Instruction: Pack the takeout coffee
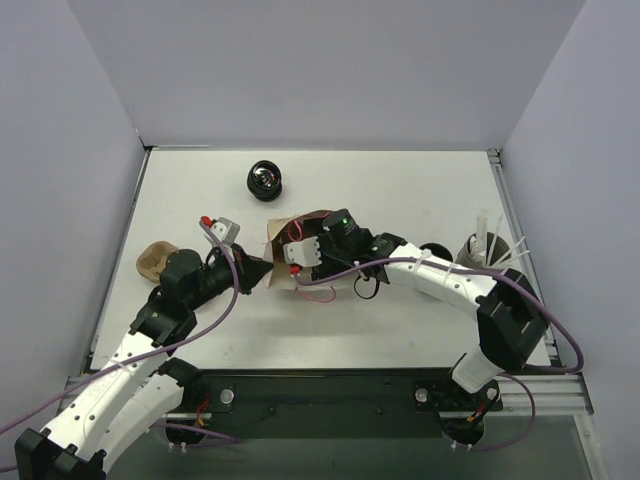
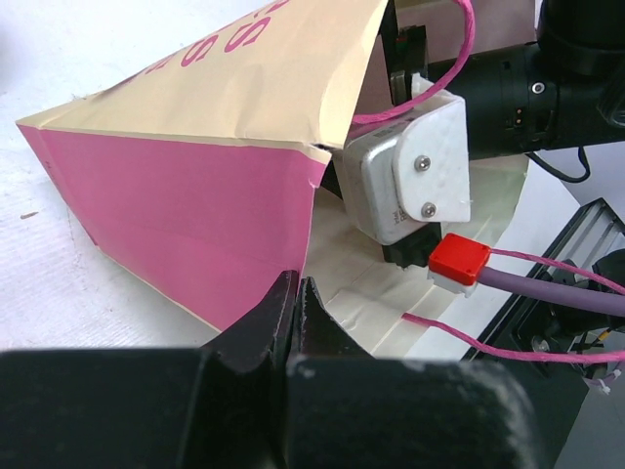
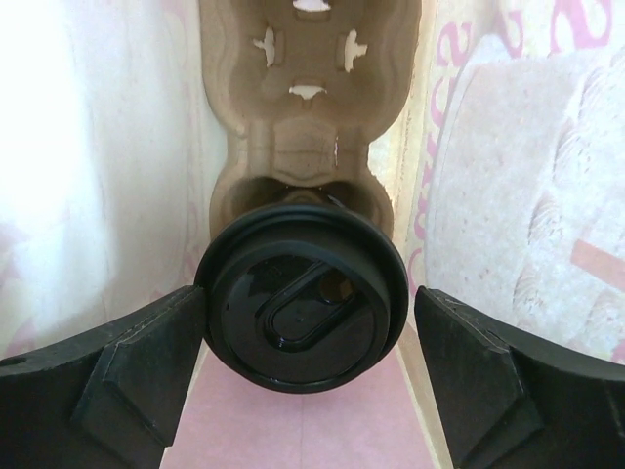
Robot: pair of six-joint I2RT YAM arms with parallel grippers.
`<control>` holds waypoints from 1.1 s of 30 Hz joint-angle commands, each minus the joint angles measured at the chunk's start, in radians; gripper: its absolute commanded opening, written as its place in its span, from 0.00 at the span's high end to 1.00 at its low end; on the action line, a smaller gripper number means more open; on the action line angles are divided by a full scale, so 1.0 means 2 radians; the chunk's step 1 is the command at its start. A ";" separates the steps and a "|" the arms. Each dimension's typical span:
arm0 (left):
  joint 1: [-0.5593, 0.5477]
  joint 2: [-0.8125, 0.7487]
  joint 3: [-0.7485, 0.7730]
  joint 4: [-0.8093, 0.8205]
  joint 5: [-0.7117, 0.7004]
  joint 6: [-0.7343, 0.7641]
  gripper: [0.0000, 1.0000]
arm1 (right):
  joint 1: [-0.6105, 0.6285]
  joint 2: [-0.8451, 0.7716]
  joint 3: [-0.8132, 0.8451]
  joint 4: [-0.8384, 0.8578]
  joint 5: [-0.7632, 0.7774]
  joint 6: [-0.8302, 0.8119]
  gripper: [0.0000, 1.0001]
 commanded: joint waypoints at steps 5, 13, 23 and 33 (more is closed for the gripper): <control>0.002 0.004 0.038 -0.018 -0.007 0.006 1.00 | 0.001 -0.038 0.026 -0.045 -0.014 0.011 0.08; 0.002 0.015 0.062 -0.053 -0.009 0.024 1.00 | 0.002 -0.038 0.051 -0.089 -0.034 0.018 0.06; 0.002 0.024 0.088 -0.081 -0.012 0.032 1.00 | 0.006 -0.040 0.065 -0.118 -0.035 0.043 0.01; 0.002 0.037 0.110 -0.098 -0.013 0.036 1.00 | 0.009 -0.038 0.090 -0.137 -0.062 0.071 0.04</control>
